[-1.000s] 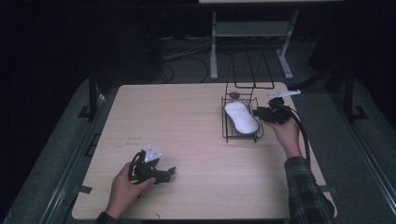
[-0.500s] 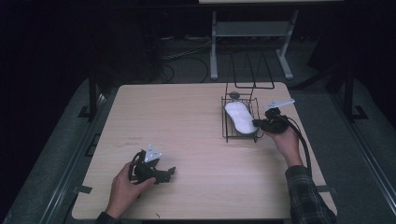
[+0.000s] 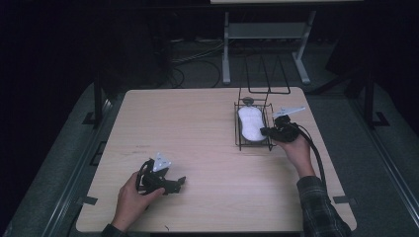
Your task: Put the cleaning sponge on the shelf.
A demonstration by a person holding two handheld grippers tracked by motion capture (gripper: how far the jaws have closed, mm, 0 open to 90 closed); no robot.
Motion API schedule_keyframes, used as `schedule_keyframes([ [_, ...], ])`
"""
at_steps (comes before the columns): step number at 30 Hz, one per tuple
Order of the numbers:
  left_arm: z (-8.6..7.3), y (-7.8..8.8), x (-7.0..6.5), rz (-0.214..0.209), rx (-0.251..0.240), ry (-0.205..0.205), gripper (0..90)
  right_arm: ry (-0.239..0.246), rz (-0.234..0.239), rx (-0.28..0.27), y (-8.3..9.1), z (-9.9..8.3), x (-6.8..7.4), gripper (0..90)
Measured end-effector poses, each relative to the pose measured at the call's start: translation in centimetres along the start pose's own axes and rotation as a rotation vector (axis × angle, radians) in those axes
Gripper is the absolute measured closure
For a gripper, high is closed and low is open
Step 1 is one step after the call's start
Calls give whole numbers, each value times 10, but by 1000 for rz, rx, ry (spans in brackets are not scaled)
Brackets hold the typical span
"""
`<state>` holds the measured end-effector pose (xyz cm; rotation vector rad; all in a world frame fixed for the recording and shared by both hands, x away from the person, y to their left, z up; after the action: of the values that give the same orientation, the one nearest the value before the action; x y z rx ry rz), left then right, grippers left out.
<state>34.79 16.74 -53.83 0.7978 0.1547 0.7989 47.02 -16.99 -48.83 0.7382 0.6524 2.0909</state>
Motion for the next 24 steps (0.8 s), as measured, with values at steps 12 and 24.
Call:
schedule_keyframes([
  [12,0,0,0,0,0,0,124,-5,1,-32,7,6,1,896],
  [24,0,0,0,0,0,1,124,-67,-37,-64,27,6,-9,468],
])
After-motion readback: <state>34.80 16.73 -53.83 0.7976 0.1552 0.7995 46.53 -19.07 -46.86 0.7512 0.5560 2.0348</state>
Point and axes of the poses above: each handheld gripper's, and its own axes: y roughly backward along the jaws, z roughly out of its top, x roughly to its left, the point moved 9 cm from there along -y, roughly forward along the jaws, and after that the axes turned 12 degrees about -y, right-handed, at the moved point
